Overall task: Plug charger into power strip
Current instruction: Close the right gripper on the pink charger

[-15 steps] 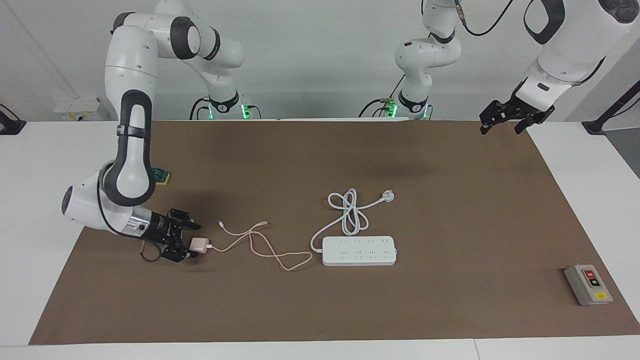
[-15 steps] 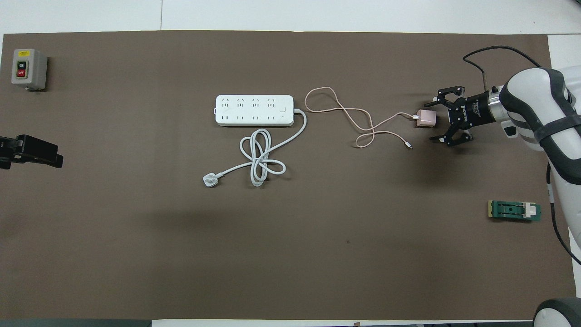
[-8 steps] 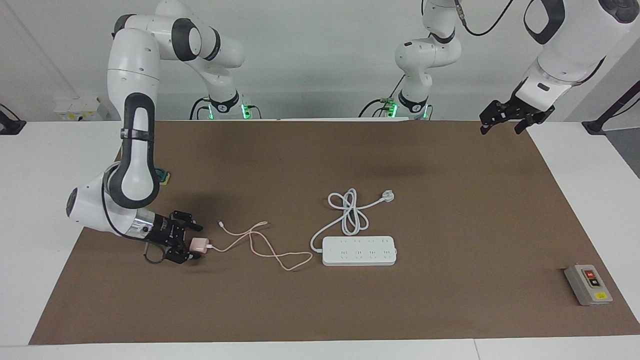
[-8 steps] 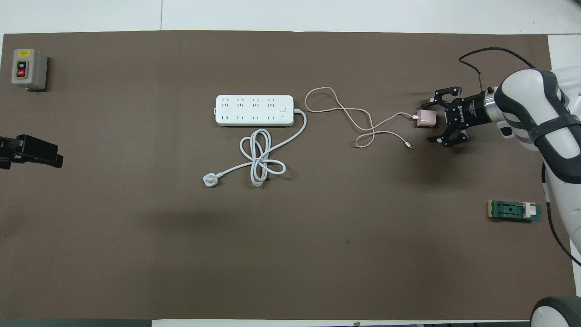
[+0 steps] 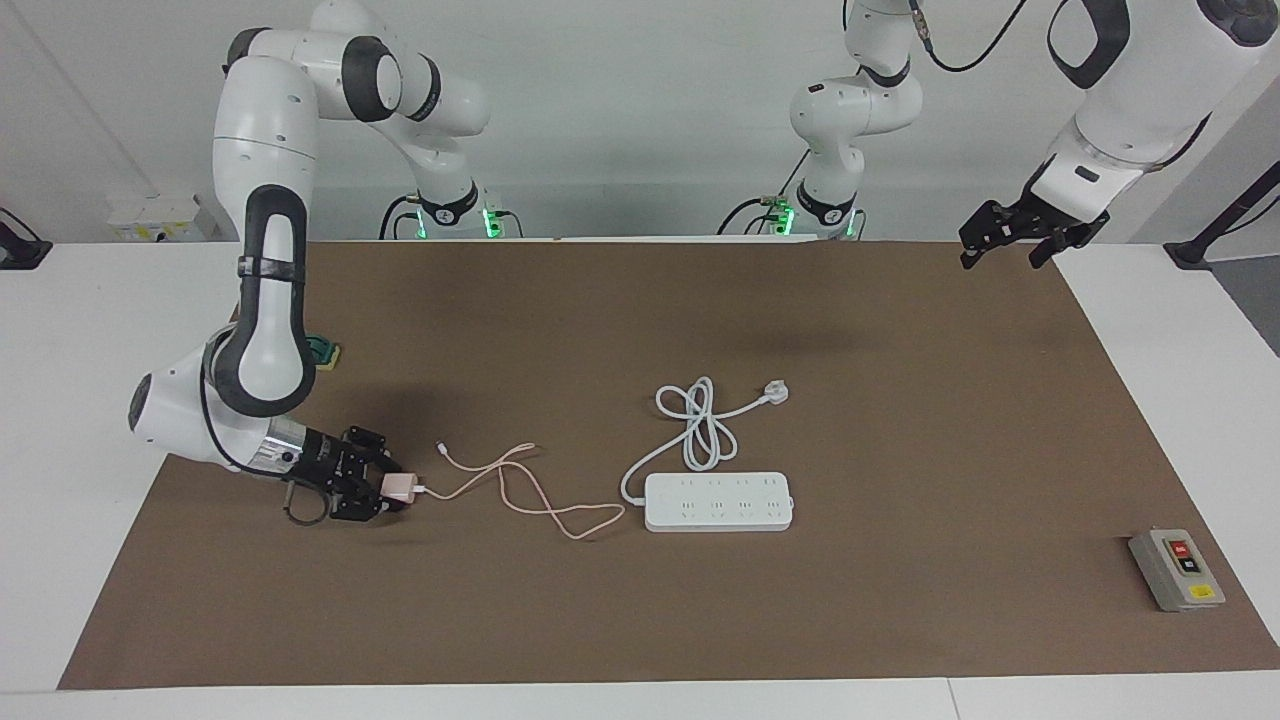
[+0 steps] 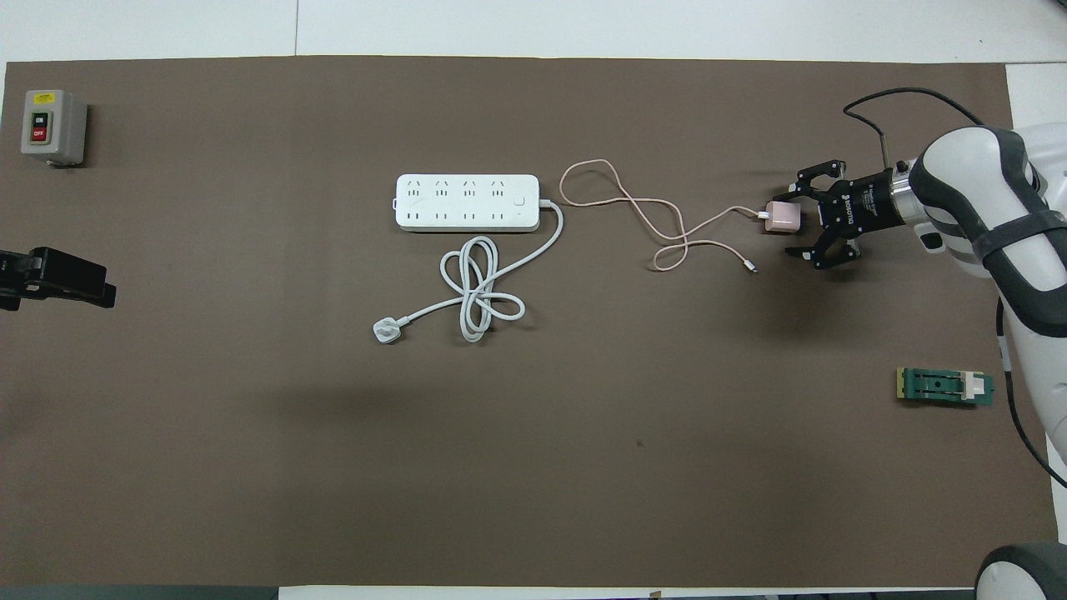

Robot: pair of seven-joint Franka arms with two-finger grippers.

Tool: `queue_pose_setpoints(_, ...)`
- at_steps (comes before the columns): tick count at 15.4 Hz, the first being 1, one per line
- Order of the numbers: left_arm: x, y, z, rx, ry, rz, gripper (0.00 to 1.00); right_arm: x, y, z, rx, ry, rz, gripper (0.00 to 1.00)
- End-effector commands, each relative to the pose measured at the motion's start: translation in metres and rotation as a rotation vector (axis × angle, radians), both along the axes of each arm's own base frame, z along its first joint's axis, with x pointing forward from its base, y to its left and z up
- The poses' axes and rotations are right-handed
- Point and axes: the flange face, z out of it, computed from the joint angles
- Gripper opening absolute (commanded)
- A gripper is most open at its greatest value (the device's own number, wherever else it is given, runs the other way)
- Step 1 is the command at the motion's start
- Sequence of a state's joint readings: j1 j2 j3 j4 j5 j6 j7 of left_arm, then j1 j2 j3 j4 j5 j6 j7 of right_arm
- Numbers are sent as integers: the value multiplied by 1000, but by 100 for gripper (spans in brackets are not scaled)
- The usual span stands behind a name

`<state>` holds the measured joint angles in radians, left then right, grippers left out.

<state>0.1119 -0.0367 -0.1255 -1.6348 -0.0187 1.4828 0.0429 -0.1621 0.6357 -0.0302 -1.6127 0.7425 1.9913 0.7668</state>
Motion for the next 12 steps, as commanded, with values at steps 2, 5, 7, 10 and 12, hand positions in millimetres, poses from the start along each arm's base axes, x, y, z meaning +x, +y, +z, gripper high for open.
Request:
queue_pose_setpoints(2,-7,2,1,22,-10,-5,100,-10,-12,-37,-45,-39,13,0)
queue_pose_setpoints(5,-7,2,1,22,-10,-5,100,-8,-1,-36,-51,-24,13,0)
queue_pose_setpoints(7,-7,2,1,22,-10,-5,100,-5,4,-20,-45,-19,9,0)
queue_pose_setpoints(10,-7,2,1,22,-10,-5,100,0,29,31,-2,28,5,0)
queue_pose_setpoints(12,-7,2,1,22,-11,-5,100,1,42,63,22,69,16,0)
